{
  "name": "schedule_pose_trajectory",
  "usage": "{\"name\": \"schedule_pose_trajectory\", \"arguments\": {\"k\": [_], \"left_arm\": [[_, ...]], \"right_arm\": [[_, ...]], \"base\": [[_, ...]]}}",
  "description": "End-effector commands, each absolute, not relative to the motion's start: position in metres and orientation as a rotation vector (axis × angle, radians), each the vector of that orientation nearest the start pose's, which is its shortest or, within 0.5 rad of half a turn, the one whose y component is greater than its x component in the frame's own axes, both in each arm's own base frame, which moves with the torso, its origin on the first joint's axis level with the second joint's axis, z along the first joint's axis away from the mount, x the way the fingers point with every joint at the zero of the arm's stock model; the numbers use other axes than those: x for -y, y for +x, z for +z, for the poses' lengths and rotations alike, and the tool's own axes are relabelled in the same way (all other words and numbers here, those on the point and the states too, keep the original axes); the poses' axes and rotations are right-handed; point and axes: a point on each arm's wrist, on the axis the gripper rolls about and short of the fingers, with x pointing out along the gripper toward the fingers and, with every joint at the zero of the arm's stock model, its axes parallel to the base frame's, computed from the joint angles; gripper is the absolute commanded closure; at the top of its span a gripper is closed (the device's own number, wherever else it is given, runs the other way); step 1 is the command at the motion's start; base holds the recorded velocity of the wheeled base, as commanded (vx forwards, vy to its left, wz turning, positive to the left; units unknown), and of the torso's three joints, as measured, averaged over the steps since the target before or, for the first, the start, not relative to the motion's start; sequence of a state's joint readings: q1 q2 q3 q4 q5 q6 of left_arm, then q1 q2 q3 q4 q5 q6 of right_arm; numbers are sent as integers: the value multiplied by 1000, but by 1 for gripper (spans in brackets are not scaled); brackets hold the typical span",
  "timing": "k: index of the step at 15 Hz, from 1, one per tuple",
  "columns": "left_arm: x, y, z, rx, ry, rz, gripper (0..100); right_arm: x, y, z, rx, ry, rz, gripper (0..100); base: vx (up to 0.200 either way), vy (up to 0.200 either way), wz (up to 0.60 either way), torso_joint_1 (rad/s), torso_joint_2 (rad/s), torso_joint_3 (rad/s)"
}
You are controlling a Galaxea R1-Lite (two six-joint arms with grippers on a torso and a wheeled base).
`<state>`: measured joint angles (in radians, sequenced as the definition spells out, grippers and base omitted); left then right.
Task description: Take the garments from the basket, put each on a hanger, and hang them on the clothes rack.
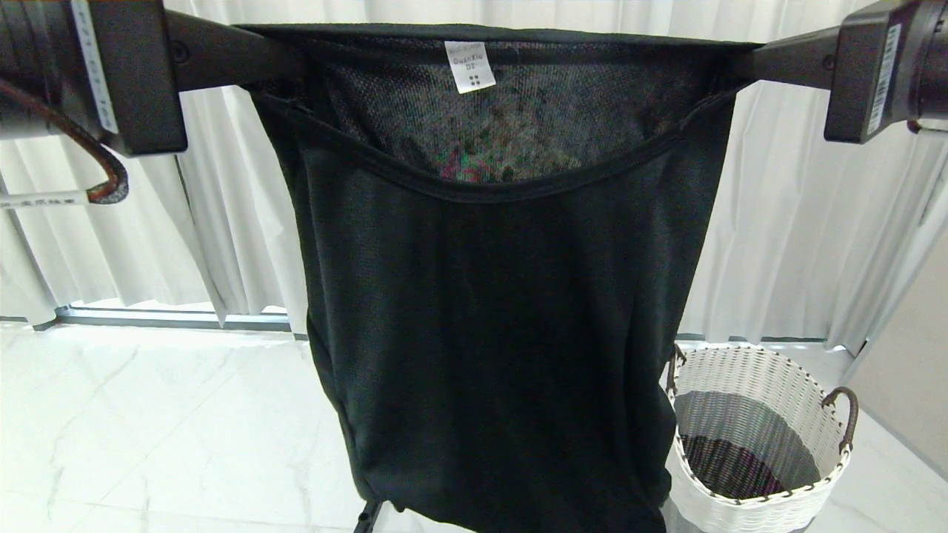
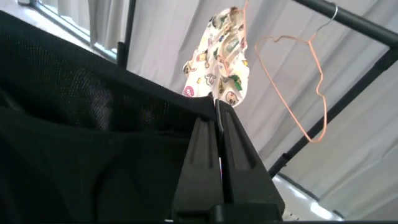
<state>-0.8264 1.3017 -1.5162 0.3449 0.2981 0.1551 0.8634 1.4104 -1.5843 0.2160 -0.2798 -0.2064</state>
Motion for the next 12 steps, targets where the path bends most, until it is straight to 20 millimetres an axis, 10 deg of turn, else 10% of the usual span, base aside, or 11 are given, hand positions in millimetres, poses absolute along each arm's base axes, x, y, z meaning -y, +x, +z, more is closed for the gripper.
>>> {"name": "schedule_pose_trajectory", "arguments": {"k": [1, 7, 12], "left_arm": [[126, 120, 387, -65, 222, -555, 100], [145, 104, 386, -42, 264, -692, 100], [177, 123, 387, 35, 256, -693, 100]], "right_arm": [[-152, 138, 399, 24, -225, 585, 100], [-103, 92, 396, -96, -301, 666, 100], [-101, 40, 383, -165, -344, 1262, 100]], "base": [[0, 0, 0, 0, 0, 0], [0, 0, 0, 0, 0, 0], [0, 0, 0, 0, 0, 0]]}}
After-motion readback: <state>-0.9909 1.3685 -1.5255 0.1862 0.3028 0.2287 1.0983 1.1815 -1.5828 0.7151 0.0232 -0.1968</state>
